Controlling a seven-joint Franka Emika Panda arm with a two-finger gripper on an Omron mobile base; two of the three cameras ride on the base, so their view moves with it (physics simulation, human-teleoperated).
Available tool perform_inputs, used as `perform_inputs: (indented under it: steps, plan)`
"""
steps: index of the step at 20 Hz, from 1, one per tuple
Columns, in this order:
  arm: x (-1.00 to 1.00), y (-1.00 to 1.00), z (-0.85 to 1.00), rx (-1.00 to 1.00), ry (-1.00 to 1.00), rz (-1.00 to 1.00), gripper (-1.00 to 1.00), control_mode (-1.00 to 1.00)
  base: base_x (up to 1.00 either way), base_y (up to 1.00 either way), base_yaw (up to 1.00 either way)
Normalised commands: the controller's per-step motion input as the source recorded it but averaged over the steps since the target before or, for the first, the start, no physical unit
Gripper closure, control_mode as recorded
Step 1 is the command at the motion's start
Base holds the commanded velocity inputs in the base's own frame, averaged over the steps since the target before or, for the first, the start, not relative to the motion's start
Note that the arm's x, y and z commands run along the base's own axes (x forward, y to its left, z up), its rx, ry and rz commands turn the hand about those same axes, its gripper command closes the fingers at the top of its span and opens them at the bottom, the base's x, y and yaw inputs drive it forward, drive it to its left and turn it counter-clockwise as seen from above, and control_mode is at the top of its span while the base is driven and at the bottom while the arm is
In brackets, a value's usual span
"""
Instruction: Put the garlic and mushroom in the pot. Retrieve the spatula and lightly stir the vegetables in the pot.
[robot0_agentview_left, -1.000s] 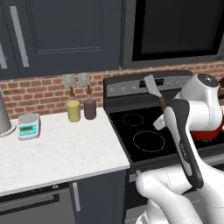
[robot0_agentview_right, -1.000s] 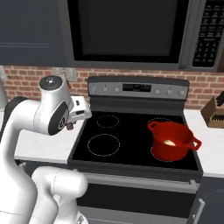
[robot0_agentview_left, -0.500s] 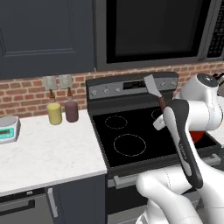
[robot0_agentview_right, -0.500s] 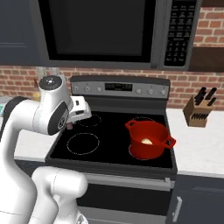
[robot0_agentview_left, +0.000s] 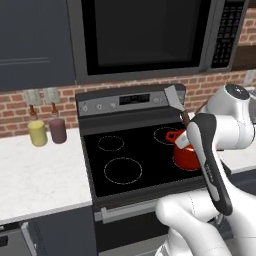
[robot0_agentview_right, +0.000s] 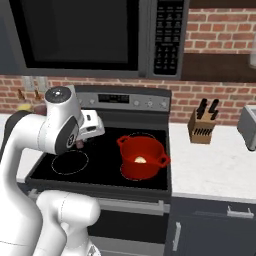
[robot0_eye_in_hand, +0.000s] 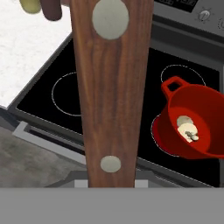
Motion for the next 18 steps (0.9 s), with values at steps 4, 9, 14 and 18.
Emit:
perform_inputs:
  steps: [4, 9, 14, 18]
  plan:
    - [0.0, 0.0, 0.0, 0.0, 0.0, 0.0, 1.0, 1.0, 0.28, -0.28, 0.0]
    - [0.0, 0.0, 0.0, 0.0, 0.0, 0.0, 1.0, 1.0, 0.49, -0.01, 0.0]
    - [0.0, 0.0, 0.0, 0.0, 0.0, 0.0, 1.0, 1.0, 0.58, 0.0, 0.0]
    - [0.0, 0.0, 0.0, 0.0, 0.0, 0.0, 1.0, 1.0, 0.48, 0.0, 0.0]
